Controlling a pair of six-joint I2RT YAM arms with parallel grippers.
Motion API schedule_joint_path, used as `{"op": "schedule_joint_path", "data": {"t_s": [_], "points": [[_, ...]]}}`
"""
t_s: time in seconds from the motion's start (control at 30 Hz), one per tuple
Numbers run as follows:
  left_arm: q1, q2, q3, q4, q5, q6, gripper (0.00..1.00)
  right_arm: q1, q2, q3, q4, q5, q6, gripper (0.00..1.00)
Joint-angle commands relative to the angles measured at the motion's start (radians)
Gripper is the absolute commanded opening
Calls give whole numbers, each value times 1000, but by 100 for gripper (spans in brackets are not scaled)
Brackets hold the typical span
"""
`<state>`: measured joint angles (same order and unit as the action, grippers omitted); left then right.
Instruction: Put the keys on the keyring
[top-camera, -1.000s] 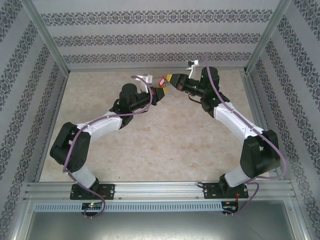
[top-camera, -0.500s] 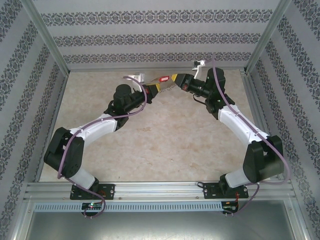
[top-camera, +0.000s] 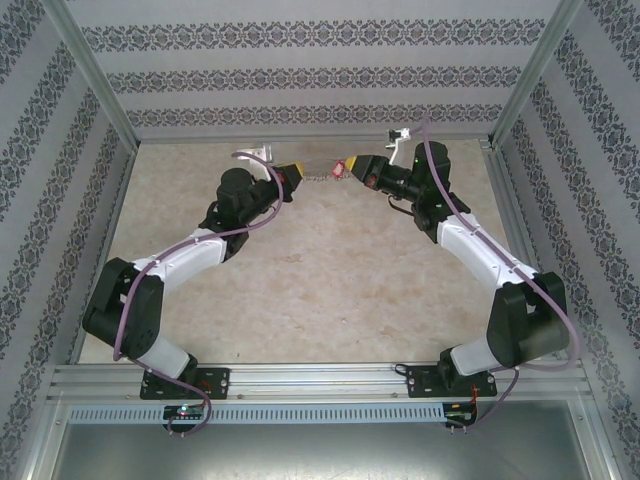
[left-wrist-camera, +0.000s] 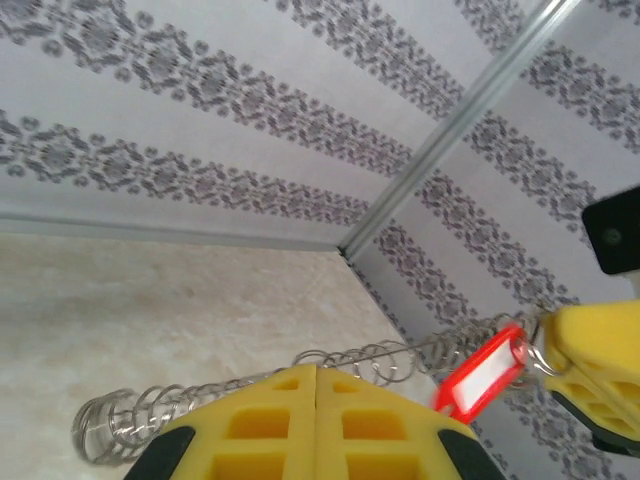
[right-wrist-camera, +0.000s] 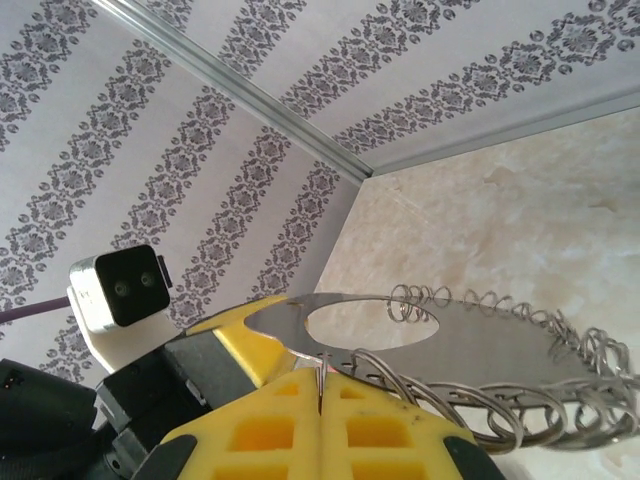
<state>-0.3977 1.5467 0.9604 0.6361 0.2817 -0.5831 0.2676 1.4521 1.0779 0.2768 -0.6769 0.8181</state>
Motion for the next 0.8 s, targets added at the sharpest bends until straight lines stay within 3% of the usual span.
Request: {"op": "schedule_joint_path", "data": {"t_s": [0.0,0.1,0.27,0.37,0.53,0.77], "points": [[11,-28,9,8,-4,3,0,-10,-38,-3,-7,-41,-41,0],[11,-27,20,-10,52,13,0,-10,-32,10,-44,-45,-61,0],[6,-22,58,-55,275,49,36,-4,-19,51,-140,-25,-109,0],[-8,-40,51,-81,340,58,51,16,-21,91,-233,2,-160,0],[-53,-76,22,-115,400,71,56,52,-27,147,-355,39,-215,0],[-102,-74,-25,-85,385,59,57,69,-33,196,-434,44,-240,0]]}}
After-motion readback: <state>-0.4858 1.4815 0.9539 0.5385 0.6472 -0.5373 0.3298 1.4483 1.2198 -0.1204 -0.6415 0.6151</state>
